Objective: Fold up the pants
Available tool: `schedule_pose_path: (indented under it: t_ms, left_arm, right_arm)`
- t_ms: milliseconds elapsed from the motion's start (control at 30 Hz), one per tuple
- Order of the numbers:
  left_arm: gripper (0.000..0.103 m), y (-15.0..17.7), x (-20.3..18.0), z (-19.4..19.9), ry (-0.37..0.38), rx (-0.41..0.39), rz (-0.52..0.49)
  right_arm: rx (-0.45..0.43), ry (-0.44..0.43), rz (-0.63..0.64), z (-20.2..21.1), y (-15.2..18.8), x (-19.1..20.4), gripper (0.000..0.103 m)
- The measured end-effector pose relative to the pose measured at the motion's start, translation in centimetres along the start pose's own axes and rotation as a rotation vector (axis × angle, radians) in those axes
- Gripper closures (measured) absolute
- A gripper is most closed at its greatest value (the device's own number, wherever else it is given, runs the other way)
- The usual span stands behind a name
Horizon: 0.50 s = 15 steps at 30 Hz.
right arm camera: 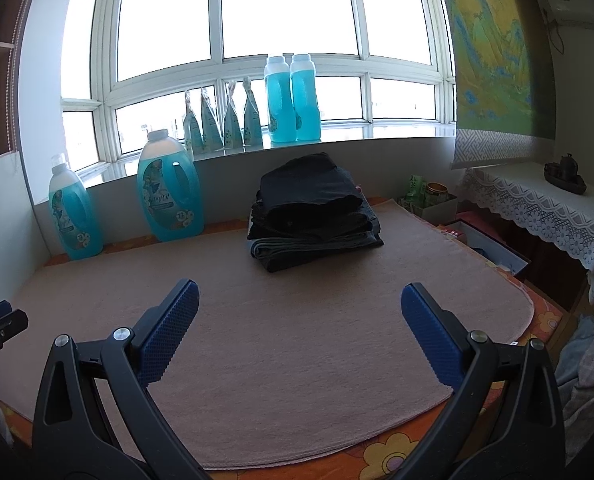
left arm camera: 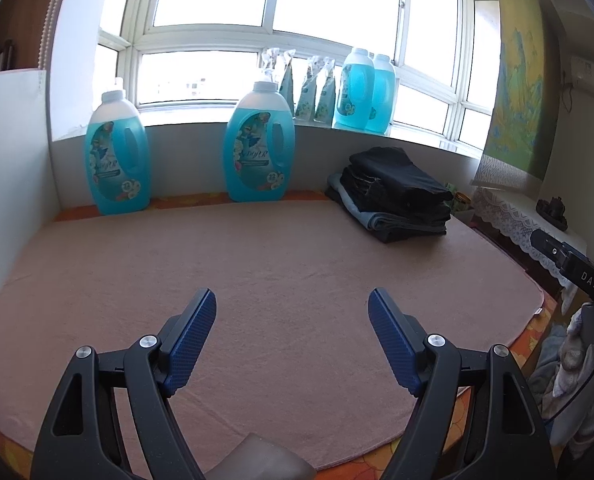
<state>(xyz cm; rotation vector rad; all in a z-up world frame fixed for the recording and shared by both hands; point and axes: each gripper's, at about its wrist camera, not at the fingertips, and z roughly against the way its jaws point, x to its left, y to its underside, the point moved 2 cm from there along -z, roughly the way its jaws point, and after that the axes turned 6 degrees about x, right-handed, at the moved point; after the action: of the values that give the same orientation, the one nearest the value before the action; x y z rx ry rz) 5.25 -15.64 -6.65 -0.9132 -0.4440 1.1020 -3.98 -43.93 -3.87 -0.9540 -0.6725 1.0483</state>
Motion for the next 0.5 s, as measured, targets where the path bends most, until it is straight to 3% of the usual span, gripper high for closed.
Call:
schedule_pose_path:
  t_ms: [500]
  left_arm:
    - [0.024,-0.1,-0.1,0.2,0.007,-0.005,0.004]
  right_arm:
    - [-0.017,0.011,-0.008,1.1,-0.2,0.1,0.000]
